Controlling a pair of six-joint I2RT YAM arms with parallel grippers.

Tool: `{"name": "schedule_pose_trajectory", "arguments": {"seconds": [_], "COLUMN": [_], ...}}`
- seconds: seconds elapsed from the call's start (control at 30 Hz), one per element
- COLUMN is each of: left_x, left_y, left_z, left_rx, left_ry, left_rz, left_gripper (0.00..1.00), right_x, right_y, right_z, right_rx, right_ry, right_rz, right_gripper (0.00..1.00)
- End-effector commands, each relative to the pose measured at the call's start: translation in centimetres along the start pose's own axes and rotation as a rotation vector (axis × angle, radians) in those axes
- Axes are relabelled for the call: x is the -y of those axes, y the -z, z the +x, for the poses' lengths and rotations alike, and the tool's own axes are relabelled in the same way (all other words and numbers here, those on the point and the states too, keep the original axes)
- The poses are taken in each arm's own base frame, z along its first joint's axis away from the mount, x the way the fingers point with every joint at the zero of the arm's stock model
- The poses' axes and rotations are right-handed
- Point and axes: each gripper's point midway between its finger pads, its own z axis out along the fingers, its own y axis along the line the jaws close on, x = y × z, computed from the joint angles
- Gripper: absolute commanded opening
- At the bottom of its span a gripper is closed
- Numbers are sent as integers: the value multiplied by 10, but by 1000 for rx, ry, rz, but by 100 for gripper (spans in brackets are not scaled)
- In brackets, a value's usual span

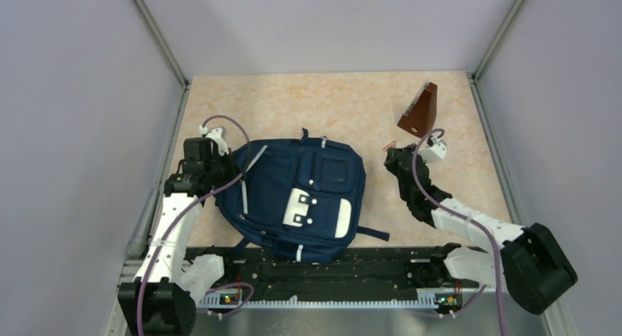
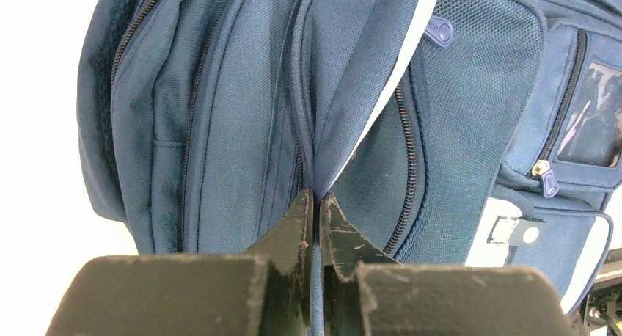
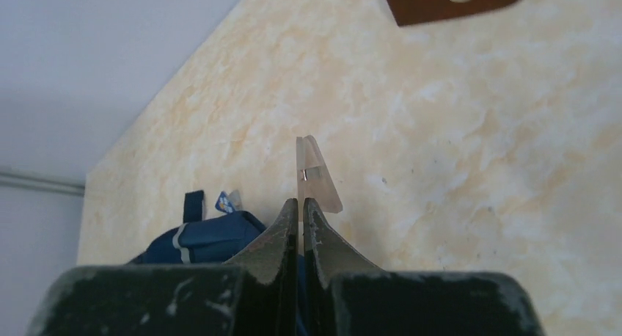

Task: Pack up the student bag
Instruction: Pick up the personal item from the center of the board, then place the personal item in the student bag.

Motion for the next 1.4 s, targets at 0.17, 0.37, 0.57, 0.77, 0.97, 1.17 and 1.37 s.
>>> {"name": "schedule_pose_trajectory", "arguments": {"seconds": [0.17,0.37,0.57,0.77,0.97,1.17,1.37], "left_x": [36,72,113,121,96,92,88], "left_y": [6,0,-12,-16,-25,-30,-28], "left_z": [-7,6,26,31,35,40,37], "left_rx": [41,25,-10,10,57,79,117], "left_ry": [-24,-16,-10,0,11,44,54], "left_rz": [176,267,351,348,242,243,236], "left_gripper": [0,0,0,0,0,0,0], "right_x": [-88,-147,-193,-218,-236,-242,-233], "right_y": [44,82,127,155,164,155,133], "right_z": [-4,20,60,98,137,180,206], "right_rx": [-117,-218,-308,-405,-455,-506,-516], "right_ry": [430,516,612,668,761,877,960], "right_rz": [-477,-762,-993,-1104,-1136,-1010,-831], "right_gripper": [0,0,0,0,0,0,0]}}
